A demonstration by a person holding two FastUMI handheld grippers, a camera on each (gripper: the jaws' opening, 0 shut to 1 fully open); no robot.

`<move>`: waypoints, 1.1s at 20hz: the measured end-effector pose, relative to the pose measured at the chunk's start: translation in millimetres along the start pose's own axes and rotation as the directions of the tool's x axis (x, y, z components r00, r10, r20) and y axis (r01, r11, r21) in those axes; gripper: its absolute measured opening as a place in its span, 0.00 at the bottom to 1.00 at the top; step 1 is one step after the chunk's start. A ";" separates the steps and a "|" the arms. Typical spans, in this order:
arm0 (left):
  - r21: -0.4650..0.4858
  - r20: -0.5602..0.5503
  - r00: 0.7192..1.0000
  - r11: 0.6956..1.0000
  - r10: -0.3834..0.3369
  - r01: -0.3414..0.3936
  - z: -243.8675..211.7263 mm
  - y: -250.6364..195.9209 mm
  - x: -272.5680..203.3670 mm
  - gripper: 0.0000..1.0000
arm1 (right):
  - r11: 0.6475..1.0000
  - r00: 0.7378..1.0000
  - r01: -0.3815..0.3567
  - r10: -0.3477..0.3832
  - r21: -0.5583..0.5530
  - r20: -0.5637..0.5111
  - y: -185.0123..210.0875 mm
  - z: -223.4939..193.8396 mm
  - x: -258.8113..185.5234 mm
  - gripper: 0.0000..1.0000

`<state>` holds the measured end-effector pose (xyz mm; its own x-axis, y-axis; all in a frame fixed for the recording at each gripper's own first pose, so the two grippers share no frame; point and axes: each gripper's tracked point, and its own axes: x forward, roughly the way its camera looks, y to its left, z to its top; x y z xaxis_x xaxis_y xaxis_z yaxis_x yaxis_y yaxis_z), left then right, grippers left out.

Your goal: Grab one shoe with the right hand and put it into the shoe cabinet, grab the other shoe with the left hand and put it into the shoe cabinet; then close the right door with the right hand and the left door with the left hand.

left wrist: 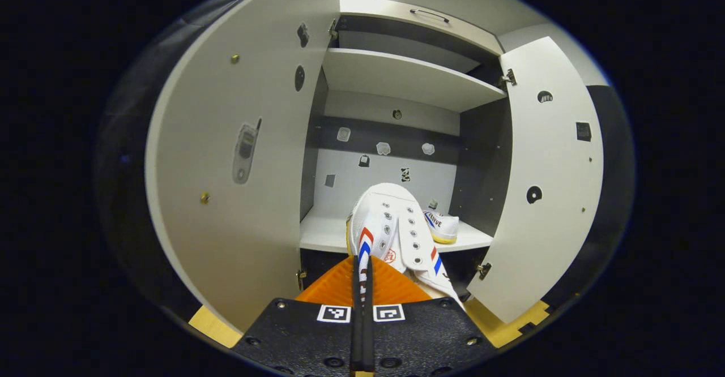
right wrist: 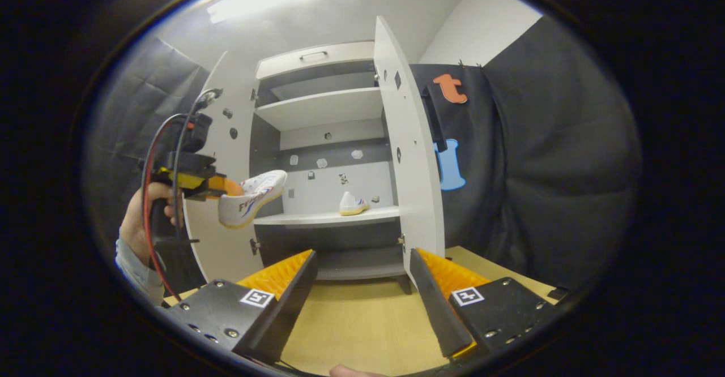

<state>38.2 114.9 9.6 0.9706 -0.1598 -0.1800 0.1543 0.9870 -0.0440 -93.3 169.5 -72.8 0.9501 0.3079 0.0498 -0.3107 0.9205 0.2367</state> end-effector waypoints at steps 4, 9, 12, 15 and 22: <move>0.016 -0.008 1.000 1.000 -0.001 0.001 37.4 -9.9 32.7 0.00 | 0.999 0.999 -0.015 0.016 -0.029 0.045 4.9 11.8 -9.9 0.98; 0.032 -0.017 0.998 0.997 0.064 -0.063 70.2 -7.4 92.9 0.00 | 0.999 0.998 -0.029 0.030 -0.031 0.047 8.9 16.6 -14.2 0.98; -0.023 -0.105 0.988 0.993 0.110 -0.113 54.2 5.6 139.3 0.01 | 0.999 0.998 -0.017 0.019 -0.036 0.057 1.0 21.8 -20.1 0.98; -0.031 -0.173 0.982 0.996 0.081 -0.088 30.2 8.3 178.5 0.01 | 1.000 0.998 -0.019 0.020 -0.013 0.064 -3.8 23.4 -18.6 0.98; -0.176 -0.187 0.981 0.981 0.045 -0.078 -4.8 12.4 243.5 0.01 | 0.999 1.000 -0.003 0.003 -0.036 0.010 -11.4 1.8 -1.4 0.98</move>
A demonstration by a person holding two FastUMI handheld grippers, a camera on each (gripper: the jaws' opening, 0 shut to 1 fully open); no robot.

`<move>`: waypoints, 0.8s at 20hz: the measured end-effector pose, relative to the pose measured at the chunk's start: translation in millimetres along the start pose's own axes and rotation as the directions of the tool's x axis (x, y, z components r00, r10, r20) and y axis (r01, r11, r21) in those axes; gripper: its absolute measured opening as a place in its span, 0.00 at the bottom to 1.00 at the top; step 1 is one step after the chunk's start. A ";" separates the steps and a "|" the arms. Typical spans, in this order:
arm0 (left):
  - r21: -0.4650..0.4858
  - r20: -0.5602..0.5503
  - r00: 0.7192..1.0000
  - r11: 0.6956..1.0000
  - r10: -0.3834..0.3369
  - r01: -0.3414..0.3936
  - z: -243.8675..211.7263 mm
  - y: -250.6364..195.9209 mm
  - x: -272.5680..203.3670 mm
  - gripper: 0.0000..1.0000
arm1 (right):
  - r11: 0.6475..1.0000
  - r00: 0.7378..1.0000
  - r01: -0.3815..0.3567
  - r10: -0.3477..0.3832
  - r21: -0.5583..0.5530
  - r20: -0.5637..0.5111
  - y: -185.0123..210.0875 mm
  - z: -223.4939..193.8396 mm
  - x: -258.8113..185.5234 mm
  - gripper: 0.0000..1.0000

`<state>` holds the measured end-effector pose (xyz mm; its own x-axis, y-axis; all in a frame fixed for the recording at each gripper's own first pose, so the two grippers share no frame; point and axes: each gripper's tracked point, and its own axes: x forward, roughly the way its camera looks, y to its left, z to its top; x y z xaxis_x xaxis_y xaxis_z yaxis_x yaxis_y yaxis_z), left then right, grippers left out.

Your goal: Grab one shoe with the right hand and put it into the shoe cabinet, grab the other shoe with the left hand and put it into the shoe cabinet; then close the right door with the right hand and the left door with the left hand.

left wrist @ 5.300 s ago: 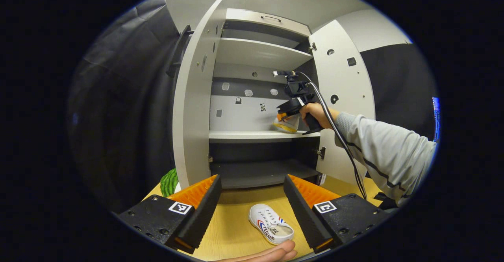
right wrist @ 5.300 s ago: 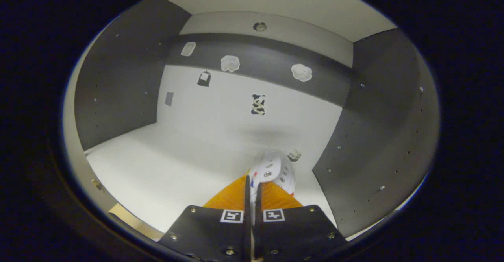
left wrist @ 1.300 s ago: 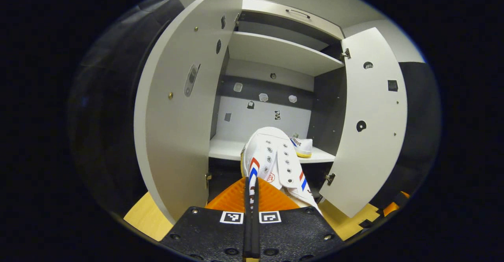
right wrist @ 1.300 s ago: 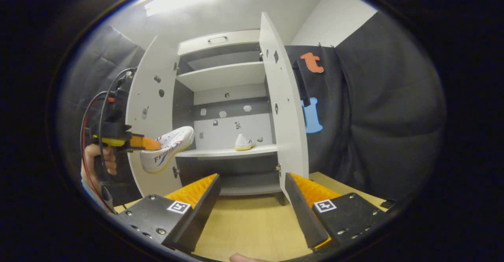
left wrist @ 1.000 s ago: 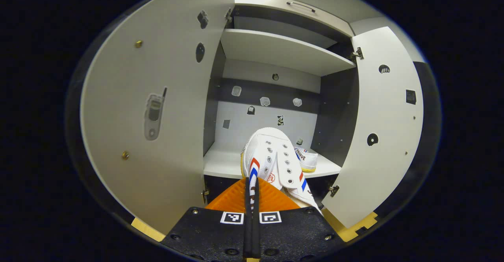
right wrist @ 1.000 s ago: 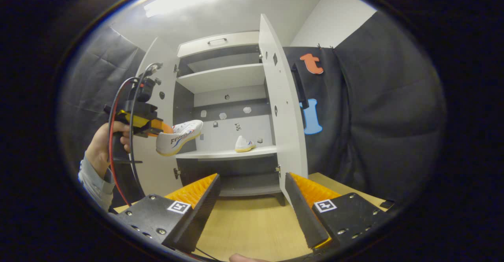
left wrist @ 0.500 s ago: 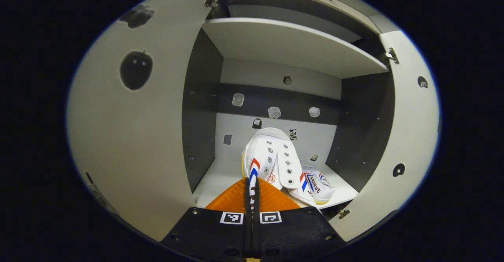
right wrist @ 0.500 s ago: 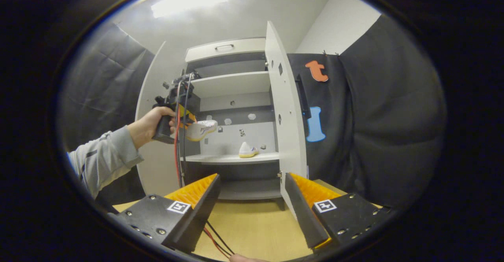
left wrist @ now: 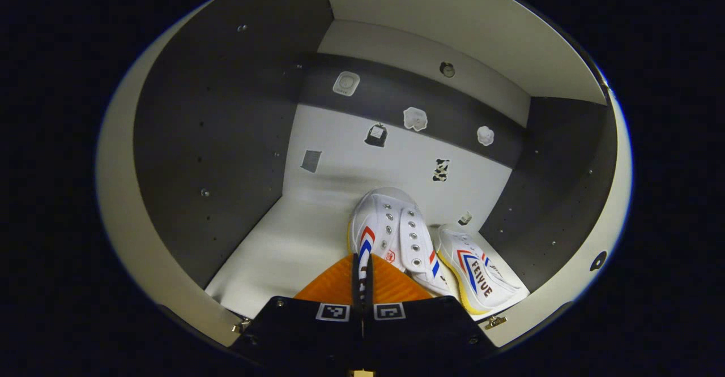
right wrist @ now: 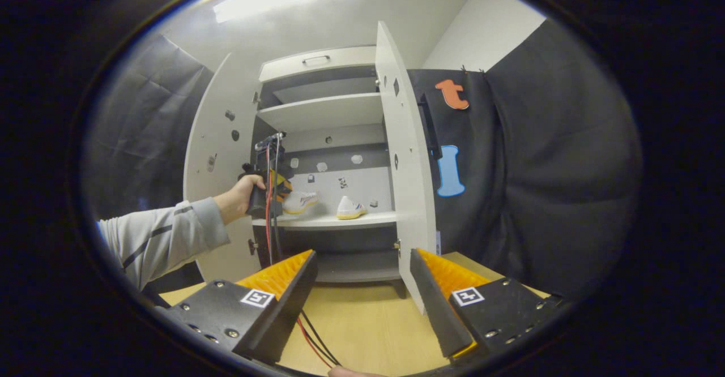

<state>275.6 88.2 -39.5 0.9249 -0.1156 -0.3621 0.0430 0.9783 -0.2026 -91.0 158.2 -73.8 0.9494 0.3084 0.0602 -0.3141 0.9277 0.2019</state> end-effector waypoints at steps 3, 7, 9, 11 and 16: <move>-0.063 0.000 1.000 0.998 0.031 -0.031 -6.4 10.1 18.7 0.03 | 1.000 0.999 0.016 -0.016 0.001 -0.044 -2.4 -16.3 11.1 0.98; -0.052 -0.041 0.999 0.998 0.020 -0.022 -20.1 13.0 29.4 0.02 | 1.000 0.999 0.018 -0.019 -0.016 -0.043 -2.6 -15.6 15.0 0.98; -0.026 -0.003 1.000 1.000 -0.001 0.001 -13.9 11.4 26.9 0.13 | 1.000 0.999 0.013 -0.014 -0.008 -0.042 -0.5 -15.6 15.7 0.98; 0.064 0.000 1.000 0.998 0.019 -0.019 -12.1 16.2 19.6 0.26 | 1.000 0.999 0.018 -0.017 0.002 -0.044 -3.0 -16.3 16.0 0.98; 0.224 0.121 0.986 0.964 0.117 -0.142 12.5 29.6 -12.3 0.89 | 0.999 0.998 0.039 -0.040 -0.016 -0.050 -7.5 -19.3 17.3 0.98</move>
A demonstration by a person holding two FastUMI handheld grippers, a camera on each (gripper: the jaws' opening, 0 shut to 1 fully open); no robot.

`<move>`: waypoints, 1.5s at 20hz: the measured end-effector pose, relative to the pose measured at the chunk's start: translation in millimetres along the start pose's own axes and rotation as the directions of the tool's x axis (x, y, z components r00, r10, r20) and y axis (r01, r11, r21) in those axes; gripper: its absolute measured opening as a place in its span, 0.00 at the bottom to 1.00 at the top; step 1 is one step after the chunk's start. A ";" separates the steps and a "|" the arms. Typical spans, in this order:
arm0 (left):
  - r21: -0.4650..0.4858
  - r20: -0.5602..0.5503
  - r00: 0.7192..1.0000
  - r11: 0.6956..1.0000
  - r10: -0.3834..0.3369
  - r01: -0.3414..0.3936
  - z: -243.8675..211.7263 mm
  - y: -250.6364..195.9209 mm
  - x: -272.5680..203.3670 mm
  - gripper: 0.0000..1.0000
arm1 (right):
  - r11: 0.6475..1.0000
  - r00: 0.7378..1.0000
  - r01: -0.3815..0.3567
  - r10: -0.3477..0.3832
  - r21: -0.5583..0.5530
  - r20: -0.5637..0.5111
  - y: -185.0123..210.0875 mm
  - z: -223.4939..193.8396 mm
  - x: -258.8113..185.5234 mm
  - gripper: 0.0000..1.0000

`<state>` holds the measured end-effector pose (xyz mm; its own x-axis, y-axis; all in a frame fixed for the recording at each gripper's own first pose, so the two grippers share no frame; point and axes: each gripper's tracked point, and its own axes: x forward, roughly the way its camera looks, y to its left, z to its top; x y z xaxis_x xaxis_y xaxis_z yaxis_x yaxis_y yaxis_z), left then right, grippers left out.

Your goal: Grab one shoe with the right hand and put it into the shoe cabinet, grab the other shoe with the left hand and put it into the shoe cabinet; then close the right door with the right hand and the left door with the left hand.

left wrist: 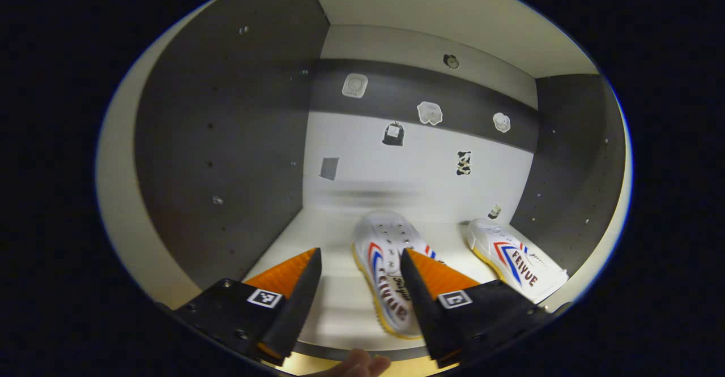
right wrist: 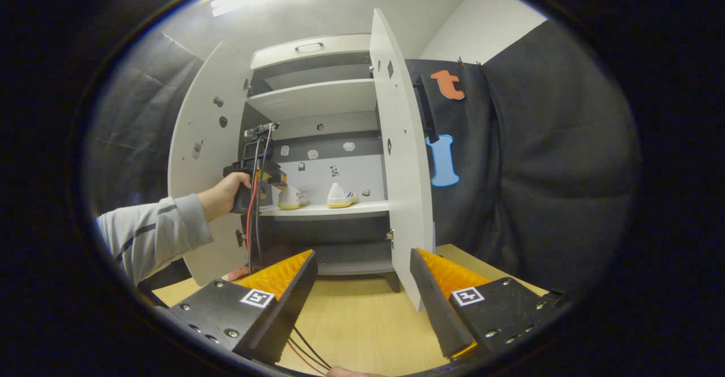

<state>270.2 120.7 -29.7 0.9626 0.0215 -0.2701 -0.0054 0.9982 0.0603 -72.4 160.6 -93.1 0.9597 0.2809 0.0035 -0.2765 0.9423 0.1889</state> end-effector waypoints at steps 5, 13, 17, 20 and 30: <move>0.086 0.071 0.997 0.996 -0.010 0.004 23.5 0.6 -62.8 0.97 | 0.999 0.999 0.042 -0.042 0.002 -0.020 -13.1 -4.9 -0.8 0.98; 0.099 0.156 0.975 0.984 -0.161 0.146 15.2 0.7 -198.4 0.98 | 0.993 0.993 0.118 -0.118 0.029 0.013 -47.4 7.3 -11.4 0.98; 0.124 0.210 0.954 0.974 -0.213 0.190 3.9 1.2 -256.9 0.97 | 0.989 0.991 0.132 -0.133 0.072 0.010 -64.9 5.8 -16.1 0.98; 0.115 0.247 0.937 0.968 -0.247 0.225 -6.6 -0.8 -304.2 0.96 | 0.982 0.982 0.190 -0.190 0.006 -0.011 -103.7 5.5 -16.8 0.98; 0.068 0.197 0.922 0.942 -0.334 0.328 -91.6 -9.8 -393.8 0.96 | 0.979 0.980 0.195 -0.197 -0.060 -0.018 -225.2 90.5 21.6 0.98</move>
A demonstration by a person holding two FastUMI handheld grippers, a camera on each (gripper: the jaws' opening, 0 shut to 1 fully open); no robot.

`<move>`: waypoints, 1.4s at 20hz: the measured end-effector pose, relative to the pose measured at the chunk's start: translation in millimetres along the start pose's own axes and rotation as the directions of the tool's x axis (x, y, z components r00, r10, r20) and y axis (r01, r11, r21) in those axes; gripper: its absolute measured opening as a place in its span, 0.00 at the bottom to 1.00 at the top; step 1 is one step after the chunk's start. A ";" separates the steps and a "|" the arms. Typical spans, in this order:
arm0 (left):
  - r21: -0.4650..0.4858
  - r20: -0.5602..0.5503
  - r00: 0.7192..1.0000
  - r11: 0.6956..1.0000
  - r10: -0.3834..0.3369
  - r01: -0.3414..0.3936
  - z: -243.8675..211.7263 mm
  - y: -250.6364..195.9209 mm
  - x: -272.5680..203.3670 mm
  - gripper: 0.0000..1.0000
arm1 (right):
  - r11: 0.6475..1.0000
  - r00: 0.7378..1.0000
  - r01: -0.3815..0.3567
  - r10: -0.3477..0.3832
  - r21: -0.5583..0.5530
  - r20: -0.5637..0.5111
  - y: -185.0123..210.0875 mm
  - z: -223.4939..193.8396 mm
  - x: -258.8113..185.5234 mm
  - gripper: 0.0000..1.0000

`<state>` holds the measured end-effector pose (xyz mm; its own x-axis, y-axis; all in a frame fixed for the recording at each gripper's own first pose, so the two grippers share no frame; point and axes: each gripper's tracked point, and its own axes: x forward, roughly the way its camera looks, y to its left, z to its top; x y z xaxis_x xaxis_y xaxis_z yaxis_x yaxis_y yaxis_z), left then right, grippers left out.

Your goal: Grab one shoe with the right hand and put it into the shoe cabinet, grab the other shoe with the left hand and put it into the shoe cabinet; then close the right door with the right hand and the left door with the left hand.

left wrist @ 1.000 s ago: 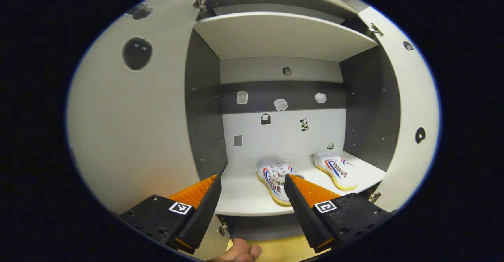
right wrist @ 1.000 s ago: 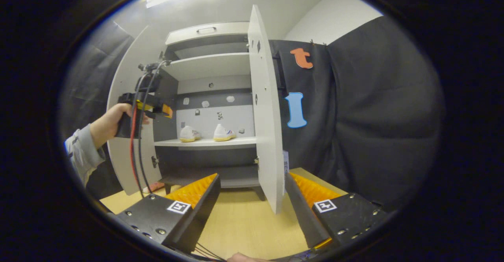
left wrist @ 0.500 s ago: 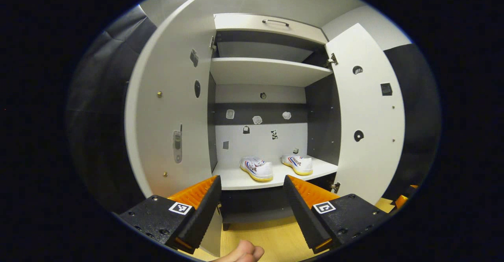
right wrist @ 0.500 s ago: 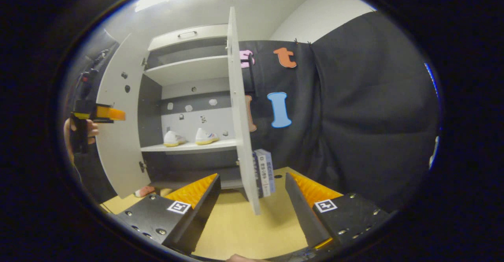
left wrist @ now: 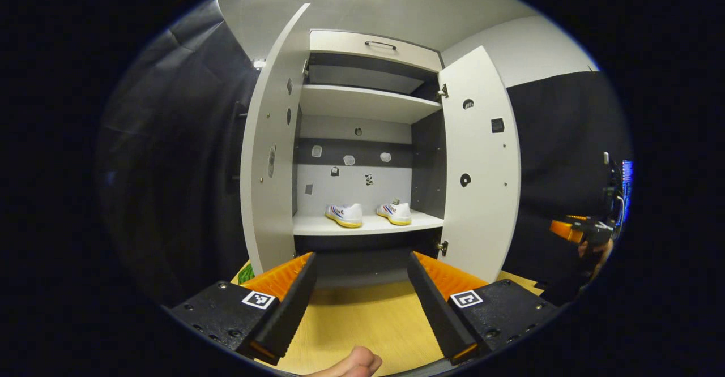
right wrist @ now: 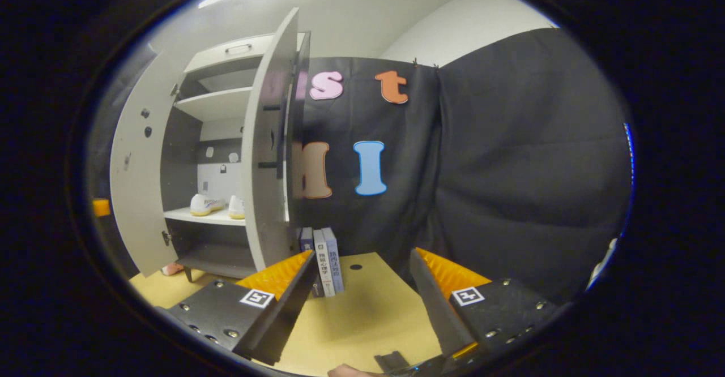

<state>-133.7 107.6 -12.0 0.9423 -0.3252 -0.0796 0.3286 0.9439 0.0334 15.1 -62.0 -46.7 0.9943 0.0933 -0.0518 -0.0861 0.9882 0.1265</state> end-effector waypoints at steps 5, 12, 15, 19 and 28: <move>-0.005 0.019 0.998 0.998 -0.064 0.064 -21.4 -16.4 -36.4 0.97 | 0.995 0.991 -0.094 0.092 0.017 0.102 -26.3 66.1 64.8 0.98; -0.004 0.035 0.997 0.998 -0.069 0.069 -26.7 -3.9 -53.4 0.97 | 0.971 0.974 -0.225 0.227 -0.075 0.020 -7.0 93.3 125.9 0.99; 0.000 0.034 0.997 0.997 -0.072 0.072 -27.6 2.9 -58.7 0.96 | 0.964 0.967 -0.255 0.255 -0.079 -0.007 23.1 99.4 133.1 0.99; 0.002 0.042 0.998 0.999 -0.051 0.051 -26.3 15.1 -62.5 0.96 | 0.954 0.968 -0.252 0.247 -0.164 -0.050 60.4 99.5 140.1 1.00; -0.031 0.033 0.999 0.999 -0.032 0.033 -32.4 26.1 -61.2 0.97 | 0.943 0.951 -0.308 0.301 -0.126 -0.066 115.6 93.3 129.2 0.91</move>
<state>-184.9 154.0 -38.5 0.9329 -0.3570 -0.0473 0.3574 0.9340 0.0001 139.4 53.0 53.7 0.9157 0.3946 -0.0763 -0.3949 0.9186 0.0108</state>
